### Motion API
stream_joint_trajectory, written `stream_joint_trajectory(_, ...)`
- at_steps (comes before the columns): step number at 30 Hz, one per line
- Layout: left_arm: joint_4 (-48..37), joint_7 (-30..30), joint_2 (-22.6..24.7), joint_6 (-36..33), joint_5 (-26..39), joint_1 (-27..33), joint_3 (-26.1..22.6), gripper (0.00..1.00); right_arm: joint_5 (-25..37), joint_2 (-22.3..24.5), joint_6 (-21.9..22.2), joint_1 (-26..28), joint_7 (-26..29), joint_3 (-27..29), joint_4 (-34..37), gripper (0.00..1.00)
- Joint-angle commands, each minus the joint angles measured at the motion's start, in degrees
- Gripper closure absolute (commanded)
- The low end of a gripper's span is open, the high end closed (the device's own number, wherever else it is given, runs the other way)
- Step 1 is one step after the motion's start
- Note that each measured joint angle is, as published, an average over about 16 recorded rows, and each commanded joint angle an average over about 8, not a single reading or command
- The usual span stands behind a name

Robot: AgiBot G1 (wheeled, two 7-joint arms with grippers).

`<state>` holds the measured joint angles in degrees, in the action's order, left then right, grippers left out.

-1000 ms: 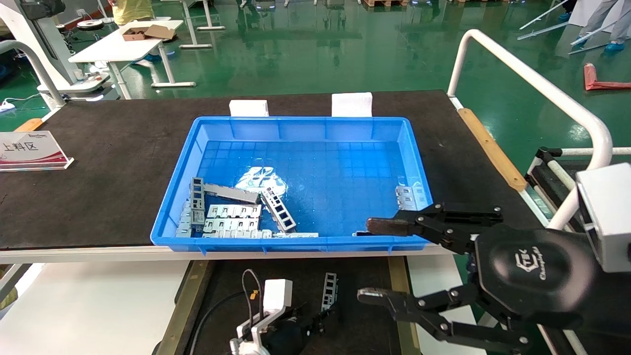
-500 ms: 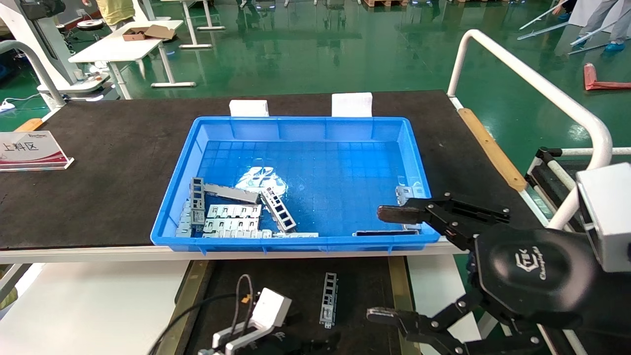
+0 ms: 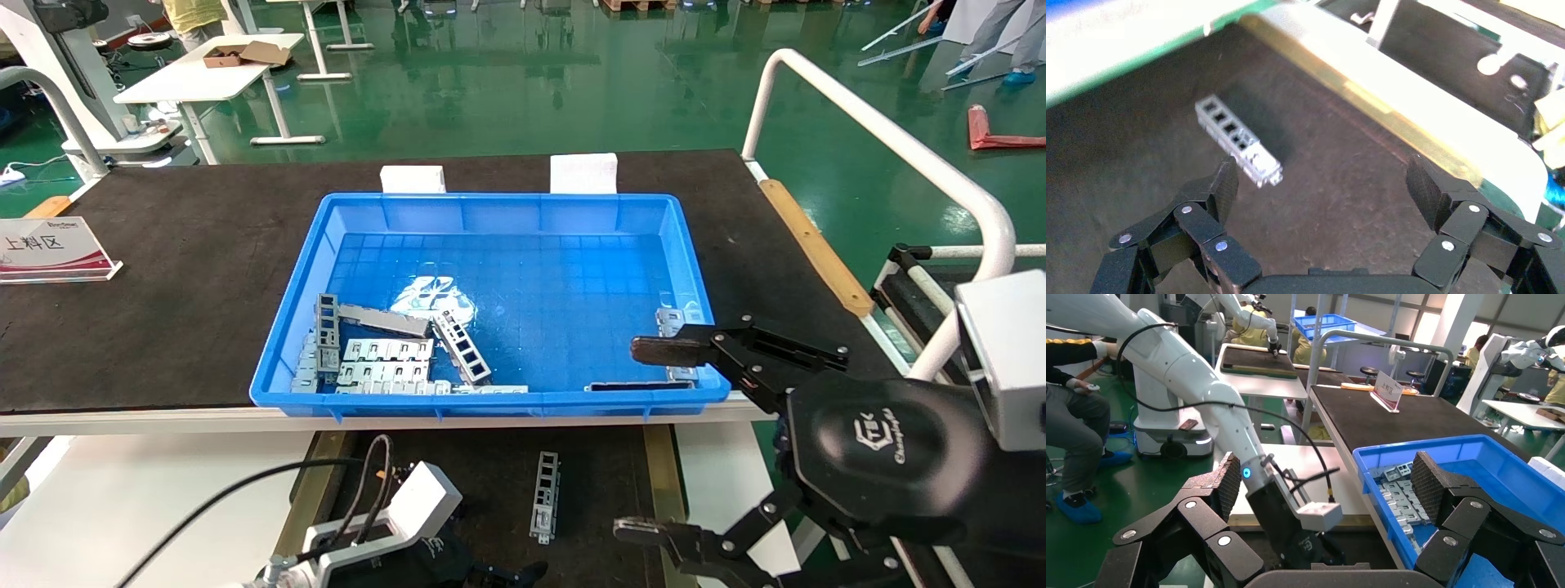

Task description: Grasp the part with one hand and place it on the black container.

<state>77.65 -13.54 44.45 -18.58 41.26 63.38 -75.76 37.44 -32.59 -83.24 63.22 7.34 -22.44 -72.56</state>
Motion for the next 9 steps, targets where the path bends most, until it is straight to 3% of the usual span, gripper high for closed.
stream_joint_trajectory(1,0.06,2.2,-0.91,-3.02,0.04,0.06,1.66,0.0,0.0,0.0,0.0,0.0,0.0,0.0,0.0,0.0)
stream_joint_trajectory(9,0.06,7.39,-3.18,-9.79,-2.67,-0.43,6.27,0.0,0.0,0.0,0.0,0.0,0.0,0.0,0.0,0.0)
